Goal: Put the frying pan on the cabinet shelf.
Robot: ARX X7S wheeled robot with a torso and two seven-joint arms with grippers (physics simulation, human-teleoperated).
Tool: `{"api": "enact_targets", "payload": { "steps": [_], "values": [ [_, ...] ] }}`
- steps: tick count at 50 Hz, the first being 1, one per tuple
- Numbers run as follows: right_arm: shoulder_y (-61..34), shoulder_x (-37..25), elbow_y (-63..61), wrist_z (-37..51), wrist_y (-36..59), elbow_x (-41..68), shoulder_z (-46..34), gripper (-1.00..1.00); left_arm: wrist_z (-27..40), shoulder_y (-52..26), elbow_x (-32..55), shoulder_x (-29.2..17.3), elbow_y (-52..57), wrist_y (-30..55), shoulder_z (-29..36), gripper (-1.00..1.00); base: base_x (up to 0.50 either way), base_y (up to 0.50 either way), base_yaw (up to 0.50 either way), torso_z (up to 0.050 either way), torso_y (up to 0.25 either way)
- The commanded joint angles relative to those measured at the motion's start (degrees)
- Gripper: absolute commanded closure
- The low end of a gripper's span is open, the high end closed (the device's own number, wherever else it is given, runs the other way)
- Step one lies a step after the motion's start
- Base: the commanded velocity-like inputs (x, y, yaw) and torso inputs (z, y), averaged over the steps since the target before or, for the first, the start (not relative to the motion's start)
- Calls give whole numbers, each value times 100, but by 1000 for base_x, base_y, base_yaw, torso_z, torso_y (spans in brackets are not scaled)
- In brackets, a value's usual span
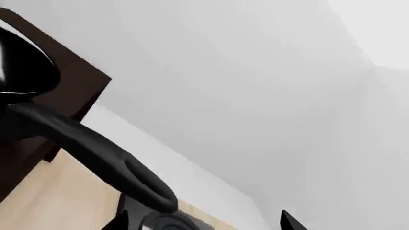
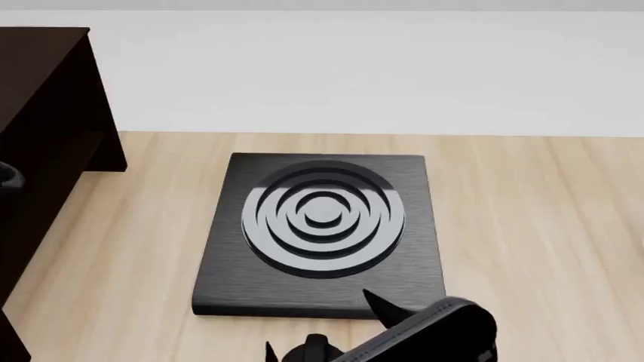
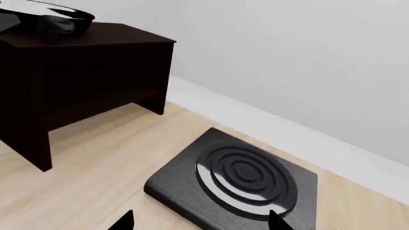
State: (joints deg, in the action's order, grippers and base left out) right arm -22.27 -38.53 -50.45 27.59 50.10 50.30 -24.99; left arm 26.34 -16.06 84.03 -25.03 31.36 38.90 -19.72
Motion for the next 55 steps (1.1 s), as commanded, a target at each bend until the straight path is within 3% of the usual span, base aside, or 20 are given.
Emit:
{"api": "enact_targets", "payload": {
  "steps": [1,16,29,43,55],
  "values": [
    [136,15,70,100,-203,25,168,-100,-110,83,-1728,-400,983,408,882,-100,0,0,0,0,0],
    [395,48,213,202,-578,-28,414,-100,-367,171,-3207,-341,1232,184,1749,-100,0,0,0,0,0],
    [771,93,318,383,-987,299,911,-100,-34,31,-4161,-453,1660,300,2406,-100,0,0,0,0,0],
    [935,-50,256,722,-1184,481,1420,-100,423,-120,-3935,-462,1837,826,2484,-100,0,0,0,0,0],
    [506,-304,233,1341,-776,1093,1782,-100,1253,-595,-2322,-545,2295,1606,1803,-100,0,0,0,0,0]
  ]
}}
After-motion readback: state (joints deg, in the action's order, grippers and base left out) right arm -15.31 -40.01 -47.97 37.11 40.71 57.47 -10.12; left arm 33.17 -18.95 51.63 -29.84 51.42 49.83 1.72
